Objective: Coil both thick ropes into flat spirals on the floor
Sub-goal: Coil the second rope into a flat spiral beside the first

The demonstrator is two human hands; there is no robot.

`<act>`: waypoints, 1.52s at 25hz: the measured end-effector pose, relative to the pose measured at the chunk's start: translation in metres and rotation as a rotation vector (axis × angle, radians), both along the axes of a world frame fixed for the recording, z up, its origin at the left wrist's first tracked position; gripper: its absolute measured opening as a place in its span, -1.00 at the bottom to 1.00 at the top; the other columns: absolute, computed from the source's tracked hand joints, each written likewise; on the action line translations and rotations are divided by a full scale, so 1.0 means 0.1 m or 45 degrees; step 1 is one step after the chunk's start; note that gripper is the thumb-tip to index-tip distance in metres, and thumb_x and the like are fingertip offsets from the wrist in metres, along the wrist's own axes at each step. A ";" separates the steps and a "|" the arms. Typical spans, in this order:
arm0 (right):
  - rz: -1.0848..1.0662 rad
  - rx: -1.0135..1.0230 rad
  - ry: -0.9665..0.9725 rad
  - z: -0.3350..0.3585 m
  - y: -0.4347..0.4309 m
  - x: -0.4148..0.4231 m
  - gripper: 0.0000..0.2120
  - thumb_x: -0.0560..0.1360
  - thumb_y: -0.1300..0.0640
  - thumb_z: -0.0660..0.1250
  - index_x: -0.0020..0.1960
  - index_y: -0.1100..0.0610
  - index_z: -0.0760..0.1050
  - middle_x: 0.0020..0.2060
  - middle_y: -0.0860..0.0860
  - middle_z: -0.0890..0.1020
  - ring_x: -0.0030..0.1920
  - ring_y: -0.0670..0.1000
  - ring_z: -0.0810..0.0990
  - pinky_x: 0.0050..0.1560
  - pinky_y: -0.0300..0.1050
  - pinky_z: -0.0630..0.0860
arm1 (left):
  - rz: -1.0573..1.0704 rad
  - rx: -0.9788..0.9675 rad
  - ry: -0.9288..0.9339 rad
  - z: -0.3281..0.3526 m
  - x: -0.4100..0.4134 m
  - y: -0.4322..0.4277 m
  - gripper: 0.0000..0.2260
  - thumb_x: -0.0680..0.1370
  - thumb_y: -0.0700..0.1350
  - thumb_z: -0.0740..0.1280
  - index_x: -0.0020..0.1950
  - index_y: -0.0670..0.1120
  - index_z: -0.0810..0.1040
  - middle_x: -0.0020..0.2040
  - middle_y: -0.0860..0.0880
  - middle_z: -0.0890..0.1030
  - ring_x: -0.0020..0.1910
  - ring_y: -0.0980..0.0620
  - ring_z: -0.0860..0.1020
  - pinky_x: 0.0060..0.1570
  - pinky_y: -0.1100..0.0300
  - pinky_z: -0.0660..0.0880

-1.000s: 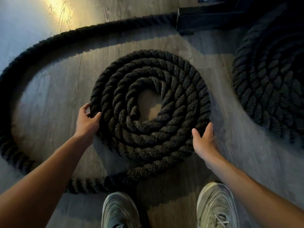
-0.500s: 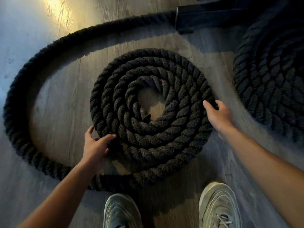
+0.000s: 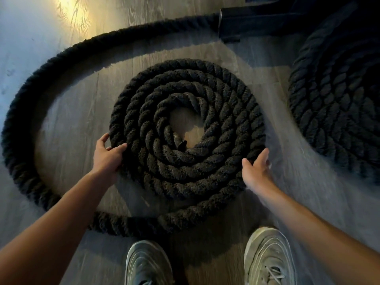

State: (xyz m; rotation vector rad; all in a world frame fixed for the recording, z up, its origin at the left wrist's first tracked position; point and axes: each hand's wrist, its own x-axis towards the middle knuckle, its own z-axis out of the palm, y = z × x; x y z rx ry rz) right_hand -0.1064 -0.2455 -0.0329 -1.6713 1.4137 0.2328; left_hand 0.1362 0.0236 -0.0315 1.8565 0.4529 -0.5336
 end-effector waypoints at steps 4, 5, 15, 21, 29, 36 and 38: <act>0.022 -0.049 -0.026 0.04 -0.50 0.18 -0.34 0.66 -0.07 0.11 0.60 -0.08 -0.20 0.60 0.13 -0.05 0.57 0.17 0.04 0.47 0.13 0.10 | 0.067 -0.054 0.189 0.00 -0.30 0.05 -0.27 0.55 -0.25 0.45 0.58 0.19 0.19 0.22 -0.05 0.60 -0.08 0.04 0.62 -0.47 0.26 0.49; 0.003 -0.056 -0.057 0.04 -0.61 0.23 -0.36 0.65 -0.10 0.11 0.60 -0.11 -0.16 0.60 0.10 -0.03 0.57 0.16 0.06 0.46 0.13 0.12 | 0.096 -0.079 0.256 0.00 -0.40 0.07 -0.23 0.53 -0.25 0.47 0.57 0.22 0.18 0.28 -0.05 0.59 -0.02 0.04 0.62 -0.38 0.20 0.51; -0.413 -0.112 -0.292 -0.02 -0.30 -0.01 -0.41 0.56 -0.08 0.28 0.54 -0.10 0.17 0.50 0.04 0.29 0.45 0.13 0.31 0.41 0.13 0.31 | 0.110 -0.019 0.179 0.10 -0.12 0.02 -0.31 0.57 -0.17 0.40 0.61 0.07 0.14 0.23 -0.05 0.56 -0.11 0.09 0.57 -0.32 0.16 0.49; -0.336 -0.054 -0.298 -0.06 0.02 -0.23 -0.43 0.65 0.06 0.17 0.57 -0.16 0.02 0.58 0.00 0.12 0.54 0.10 0.17 0.42 0.11 0.25 | 0.013 0.078 0.016 0.04 0.11 -0.04 -0.44 0.62 -0.16 0.37 0.57 0.09 0.27 0.23 -0.02 0.59 -0.13 0.14 0.58 -0.24 0.20 0.49; -0.311 -0.022 -0.490 0.04 -0.69 0.08 -0.49 0.57 0.11 0.34 0.49 -0.04 0.31 0.42 0.04 0.44 0.36 0.01 0.45 0.31 -0.10 0.40 | 0.013 0.109 0.164 -0.10 -0.51 0.24 -0.33 0.58 -0.02 0.42 0.58 0.20 0.14 0.25 -0.01 0.57 0.04 -0.01 0.62 -0.15 0.08 0.54; -0.238 -0.240 -0.208 0.07 -0.43 0.07 -0.42 0.51 -0.19 0.25 0.48 -0.11 0.24 0.43 0.13 0.37 0.37 0.19 0.41 0.32 0.19 0.40 | 0.084 0.056 0.170 -0.09 -0.23 0.31 -0.21 0.44 -0.04 0.49 0.58 0.18 0.17 0.35 -0.10 0.53 0.13 -0.07 0.60 -0.02 0.00 0.57; -0.170 -0.258 -0.108 0.08 -0.05 -0.07 -0.37 0.59 -0.09 0.20 0.57 -0.14 0.00 0.53 0.17 0.12 0.47 0.27 0.20 0.35 0.25 0.32 | 0.076 0.102 0.076 -0.04 -0.03 0.26 -0.23 0.43 -0.01 0.49 0.57 0.14 0.22 0.33 -0.12 0.56 0.14 -0.10 0.61 0.13 -0.06 0.58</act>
